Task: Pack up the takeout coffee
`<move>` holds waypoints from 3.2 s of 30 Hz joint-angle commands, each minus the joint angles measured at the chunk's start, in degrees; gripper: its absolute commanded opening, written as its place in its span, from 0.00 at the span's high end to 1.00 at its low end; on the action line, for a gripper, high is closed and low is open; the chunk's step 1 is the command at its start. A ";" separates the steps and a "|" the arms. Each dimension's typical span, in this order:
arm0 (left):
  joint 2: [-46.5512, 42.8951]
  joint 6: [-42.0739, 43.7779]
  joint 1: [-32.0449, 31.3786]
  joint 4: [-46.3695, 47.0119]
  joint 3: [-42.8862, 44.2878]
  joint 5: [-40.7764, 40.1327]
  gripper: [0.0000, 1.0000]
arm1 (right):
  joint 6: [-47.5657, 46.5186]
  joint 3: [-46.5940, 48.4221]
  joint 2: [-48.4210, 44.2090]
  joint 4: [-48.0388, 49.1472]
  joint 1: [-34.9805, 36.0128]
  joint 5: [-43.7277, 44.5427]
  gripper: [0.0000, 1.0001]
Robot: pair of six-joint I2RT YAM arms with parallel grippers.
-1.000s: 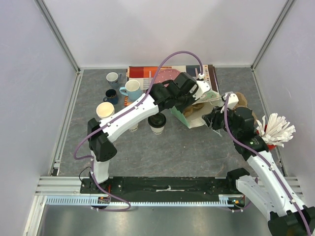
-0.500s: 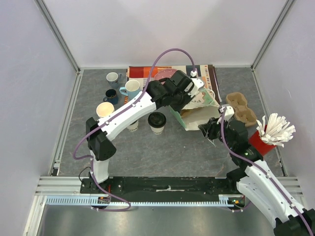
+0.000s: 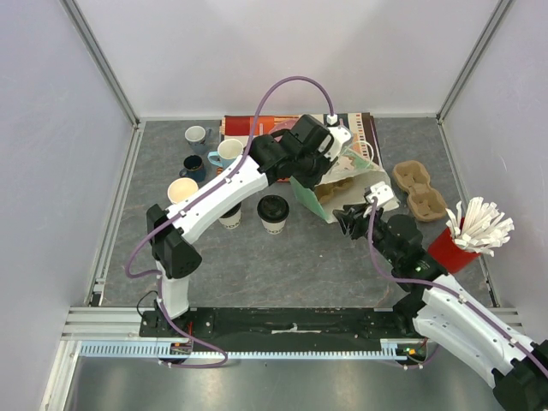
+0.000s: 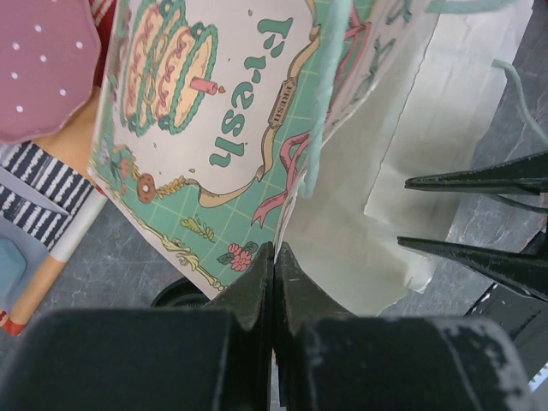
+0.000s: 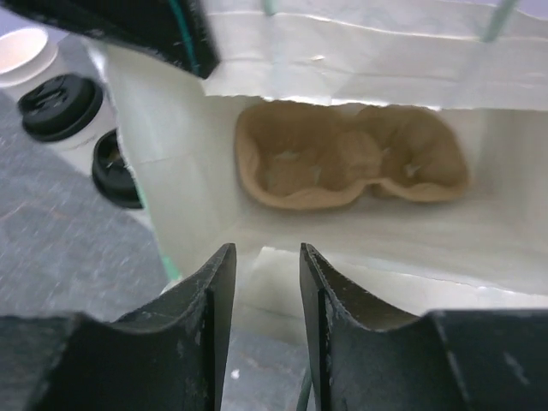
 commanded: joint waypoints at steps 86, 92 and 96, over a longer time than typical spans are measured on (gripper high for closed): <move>-5.12 8.59 1.08 11.70 -9.36 7.63 0.98 | 23.27 3.67 16.25 8.74 -0.23 13.79 0.38; -5.91 7.44 0.99 11.09 -9.37 9.92 0.98 | 5.36 9.63 22.84 5.42 -0.32 10.53 0.48; -5.74 7.27 1.17 10.82 -8.31 10.70 0.98 | 0.24 11.41 26.62 7.59 -0.23 12.20 0.44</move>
